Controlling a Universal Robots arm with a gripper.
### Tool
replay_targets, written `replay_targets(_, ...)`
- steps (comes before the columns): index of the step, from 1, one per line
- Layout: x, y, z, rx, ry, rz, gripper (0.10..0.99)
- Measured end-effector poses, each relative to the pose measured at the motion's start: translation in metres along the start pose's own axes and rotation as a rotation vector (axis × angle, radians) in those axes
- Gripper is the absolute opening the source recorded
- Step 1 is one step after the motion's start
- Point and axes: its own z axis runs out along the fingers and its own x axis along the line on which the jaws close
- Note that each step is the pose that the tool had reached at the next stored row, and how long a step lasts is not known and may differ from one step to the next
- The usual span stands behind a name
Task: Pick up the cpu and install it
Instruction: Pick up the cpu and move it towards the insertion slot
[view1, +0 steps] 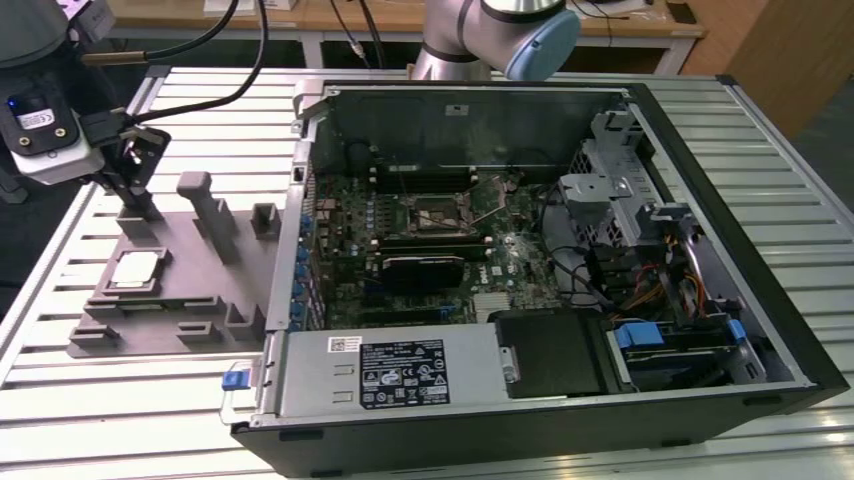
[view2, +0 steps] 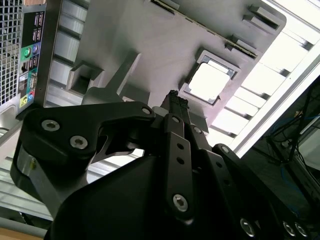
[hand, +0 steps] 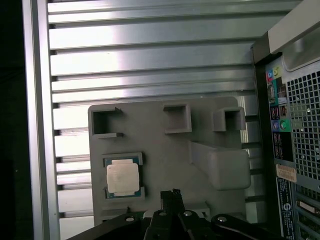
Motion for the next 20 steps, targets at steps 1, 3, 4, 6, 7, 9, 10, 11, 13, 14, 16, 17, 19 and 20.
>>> replay_targets(1, 0.0004, 0.0000, 0.0000, 0.000, 0.0001, 0.000, 0.106)
replay_targets(3, 0.0015, -0.0001, 0.0001, 0.000, 0.0001, 0.000, 0.106)
replay_targets(4, 0.0019, -0.0002, 0.0001, 0.000, 0.0000, 0.000, 0.106)
replay_targets(6, 0.0027, -0.0003, 0.0001, 0.000, 0.0001, 0.000, 0.106)
replay_targets(7, 0.0031, -0.0003, 0.0003, 0.000, 0.0000, 0.000, 0.106)
replay_targets(9, 0.0037, -0.0004, 0.0003, 0.000, 0.0000, 0.000, 0.106)
replay_targets(10, 0.0040, -0.0004, 0.0003, 0.000, 0.0001, 0.000, 0.106)
replay_targets(11, 0.0043, -0.0004, 0.0004, 0.000, 0.0000, 0.000, 0.106)
replay_targets(13, 0.0054, -0.0005, 0.0006, 0.000, 0.0000, 0.000, 0.106)
replay_targets(14, 0.0063, -0.0006, 0.0007, 0.000, 0.0000, 0.000, 0.106)
replay_targets(16, 0.0077, -0.0008, 0.0010, 0.000, 0.0000, 0.000, 0.106)
replay_targets(17, 0.0081, -0.0009, 0.0011, 0.000, 0.0000, 0.000, 0.106)
replay_targets(19, 0.0091, -0.0010, 0.0014, 0.000, 0.0000, 0.000, 0.106)
replay_targets(20, 0.0095, -0.0010, 0.0015, 0.000, 0.0000, 0.000, 0.106)
